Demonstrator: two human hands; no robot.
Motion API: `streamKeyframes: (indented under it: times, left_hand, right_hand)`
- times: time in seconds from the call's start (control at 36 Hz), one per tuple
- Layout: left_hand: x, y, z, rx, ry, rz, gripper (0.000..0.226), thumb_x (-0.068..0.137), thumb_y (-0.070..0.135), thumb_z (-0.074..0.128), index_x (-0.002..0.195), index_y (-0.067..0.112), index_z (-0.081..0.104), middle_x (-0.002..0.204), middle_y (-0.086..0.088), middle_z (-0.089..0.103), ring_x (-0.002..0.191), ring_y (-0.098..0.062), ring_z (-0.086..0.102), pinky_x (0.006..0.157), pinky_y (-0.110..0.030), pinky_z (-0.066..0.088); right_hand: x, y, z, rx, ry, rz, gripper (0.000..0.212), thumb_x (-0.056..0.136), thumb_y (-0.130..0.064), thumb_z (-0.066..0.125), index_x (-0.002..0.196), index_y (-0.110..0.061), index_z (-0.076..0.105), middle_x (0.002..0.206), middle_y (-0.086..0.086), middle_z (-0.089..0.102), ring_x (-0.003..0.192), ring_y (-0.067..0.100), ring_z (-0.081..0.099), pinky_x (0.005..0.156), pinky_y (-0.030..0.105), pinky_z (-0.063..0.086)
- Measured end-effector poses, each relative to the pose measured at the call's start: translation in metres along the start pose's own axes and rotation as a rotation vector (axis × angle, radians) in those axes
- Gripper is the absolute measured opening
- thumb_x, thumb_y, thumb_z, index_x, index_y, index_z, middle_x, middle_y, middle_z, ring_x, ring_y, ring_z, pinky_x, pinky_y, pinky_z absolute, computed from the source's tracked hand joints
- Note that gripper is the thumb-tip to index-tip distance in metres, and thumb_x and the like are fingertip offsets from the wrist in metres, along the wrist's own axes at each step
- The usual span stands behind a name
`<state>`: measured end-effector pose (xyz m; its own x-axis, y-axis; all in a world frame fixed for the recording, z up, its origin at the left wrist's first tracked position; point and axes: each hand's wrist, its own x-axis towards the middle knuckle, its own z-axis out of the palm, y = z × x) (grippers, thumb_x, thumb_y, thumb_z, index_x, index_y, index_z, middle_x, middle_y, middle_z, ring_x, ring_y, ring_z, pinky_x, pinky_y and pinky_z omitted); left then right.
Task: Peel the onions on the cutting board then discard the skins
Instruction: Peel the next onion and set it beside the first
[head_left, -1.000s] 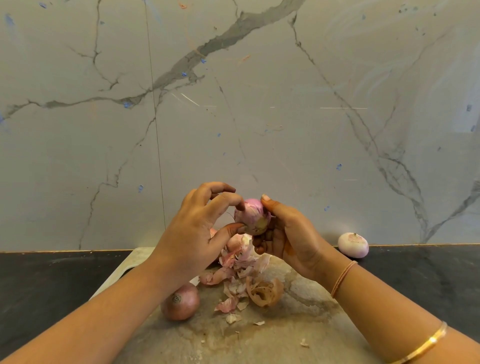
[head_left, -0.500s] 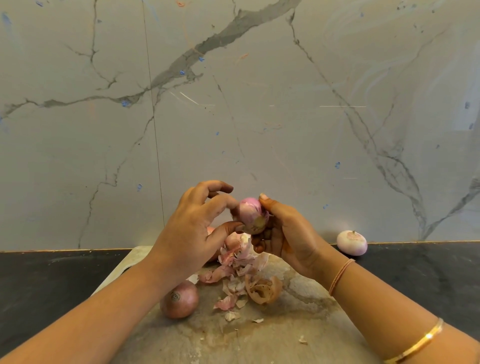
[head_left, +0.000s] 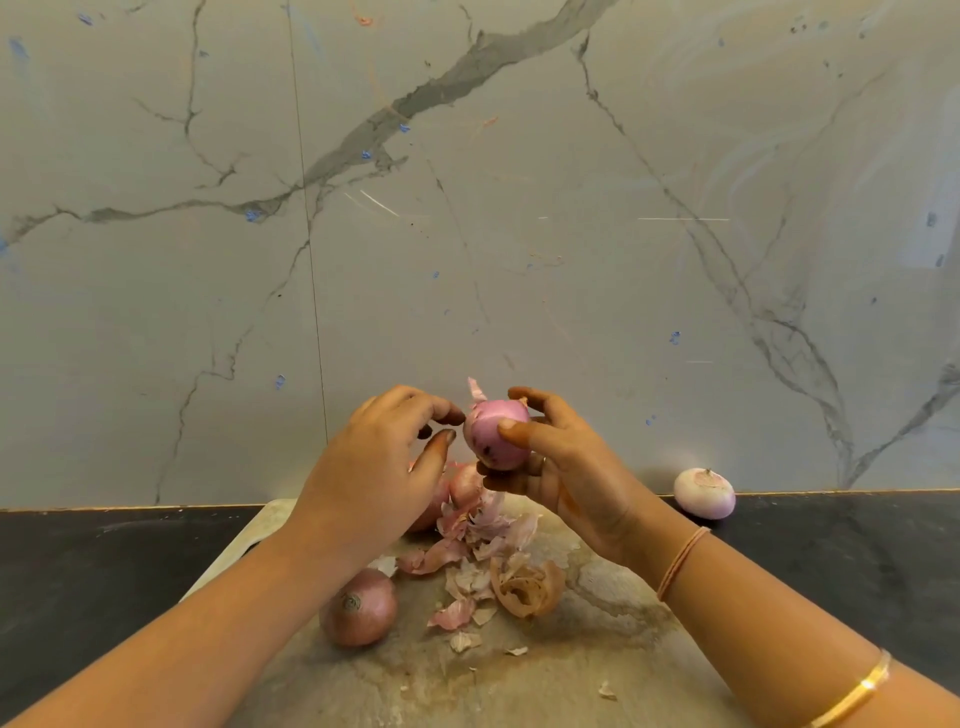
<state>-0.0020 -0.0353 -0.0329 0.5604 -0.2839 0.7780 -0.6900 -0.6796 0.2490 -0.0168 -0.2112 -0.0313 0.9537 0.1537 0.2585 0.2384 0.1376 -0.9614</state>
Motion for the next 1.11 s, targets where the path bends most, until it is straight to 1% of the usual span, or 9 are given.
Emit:
streamKeyframes:
  times: [0.14, 0.28, 0.36, 0.53, 0.61, 0.75, 0.97, 1.06, 1.11]
  left_hand:
    - [-0.0004, 0.0048, -0.0021, -0.031, 0.065, -0.009, 0.025, 0.083, 0.034, 0.055, 0.096, 0.022, 0.073, 0.088, 0.014, 0.064, 0.081, -0.007, 0.058, 0.062, -0.016, 0.041]
    - [-0.0005, 0.0073, -0.0041, -0.024, 0.108, -0.007, 0.027, 0.080, 0.037, 0.058, 0.093, 0.022, 0.075, 0.084, 0.013, 0.066, 0.077, -0.008, 0.059, 0.057, -0.021, 0.045]
    - [-0.0006, 0.0080, -0.0048, -0.004, 0.124, -0.007, 0.025, 0.078, 0.037, 0.059, 0.089, 0.022, 0.076, 0.082, 0.013, 0.067, 0.073, -0.008, 0.059, 0.054, -0.017, 0.040]
    - [-0.0002, 0.0082, -0.0056, 0.031, 0.142, -0.022, 0.022, 0.078, 0.035, 0.061, 0.083, 0.021, 0.077, 0.076, 0.012, 0.067, 0.068, -0.007, 0.058, 0.051, -0.014, 0.035]
    - [-0.0009, 0.0081, -0.0055, 0.064, 0.151, -0.034, 0.009, 0.079, 0.027, 0.073, 0.080, 0.018, 0.076, 0.073, 0.010, 0.065, 0.067, -0.010, 0.057, 0.051, -0.016, 0.033]
    - [-0.0016, 0.0086, -0.0050, 0.098, 0.151, -0.068, 0.005, 0.075, 0.021, 0.075, 0.073, 0.021, 0.070, 0.069, 0.015, 0.054, 0.068, -0.010, 0.051, 0.052, -0.016, 0.028]
    - [-0.0012, 0.0063, -0.0044, 0.083, 0.151, -0.114, 0.007, 0.076, 0.016, 0.072, 0.074, 0.018, 0.065, 0.073, 0.012, 0.055, 0.069, -0.011, 0.050, 0.052, -0.018, 0.032]
    - [-0.0011, 0.0058, -0.0045, 0.048, 0.144, -0.106, 0.006, 0.079, 0.017, 0.070, 0.076, 0.020, 0.065, 0.074, 0.013, 0.056, 0.068, -0.006, 0.051, 0.052, -0.019, 0.034]
    - [-0.0012, 0.0077, -0.0049, 0.003, 0.127, -0.087, 0.005, 0.082, 0.028, 0.067, 0.079, 0.023, 0.065, 0.076, 0.016, 0.058, 0.071, -0.004, 0.054, 0.054, -0.018, 0.035]
  right_hand:
    - [-0.0005, 0.0001, 0.0015, -0.107, 0.015, -0.064, 0.036, 0.090, -0.015, 0.064, 0.123, -0.016, 0.050, 0.123, 0.009, 0.052, 0.108, 0.030, 0.062, 0.089, 0.037, 0.057]
    - [-0.0029, -0.0002, 0.0042, -0.276, 0.046, -0.150, 0.040, 0.086, -0.021, 0.070, 0.119, -0.022, 0.048, 0.113, -0.006, 0.052, 0.104, 0.024, 0.062, 0.087, 0.033, 0.057]
    - [-0.0039, 0.0006, 0.0050, -0.356, 0.058, -0.196, 0.041, 0.085, -0.024, 0.071, 0.118, -0.027, 0.047, 0.110, -0.012, 0.051, 0.102, 0.021, 0.062, 0.085, 0.029, 0.057]
    - [-0.0052, 0.0016, 0.0058, -0.474, 0.051, -0.246, 0.041, 0.086, -0.024, 0.071, 0.116, -0.029, 0.045, 0.123, -0.003, 0.048, 0.100, 0.020, 0.062, 0.076, 0.017, 0.055]
    - [-0.0055, 0.0017, 0.0068, -0.522, 0.051, -0.257, 0.042, 0.086, -0.025, 0.071, 0.117, -0.031, 0.043, 0.124, -0.002, 0.047, 0.099, 0.019, 0.061, 0.073, 0.015, 0.055]
    - [-0.0067, 0.0019, 0.0084, -0.513, 0.032, -0.261, 0.043, 0.086, -0.024, 0.071, 0.119, -0.029, 0.044, 0.125, -0.001, 0.048, 0.100, 0.020, 0.062, 0.077, 0.018, 0.056]
    - [-0.0064, -0.0019, 0.0060, -0.345, 0.037, -0.227, 0.047, 0.086, -0.021, 0.069, 0.126, -0.026, 0.043, 0.112, -0.011, 0.048, 0.103, 0.021, 0.061, 0.084, 0.028, 0.057]
    - [-0.0057, -0.0024, 0.0050, -0.320, 0.047, -0.223, 0.047, 0.087, -0.020, 0.069, 0.126, -0.025, 0.043, 0.115, -0.006, 0.049, 0.102, 0.021, 0.061, 0.082, 0.028, 0.058]
    - [-0.0054, -0.0018, 0.0045, -0.330, 0.048, -0.231, 0.045, 0.087, -0.021, 0.069, 0.124, -0.025, 0.044, 0.115, -0.007, 0.050, 0.101, 0.020, 0.061, 0.081, 0.027, 0.058]
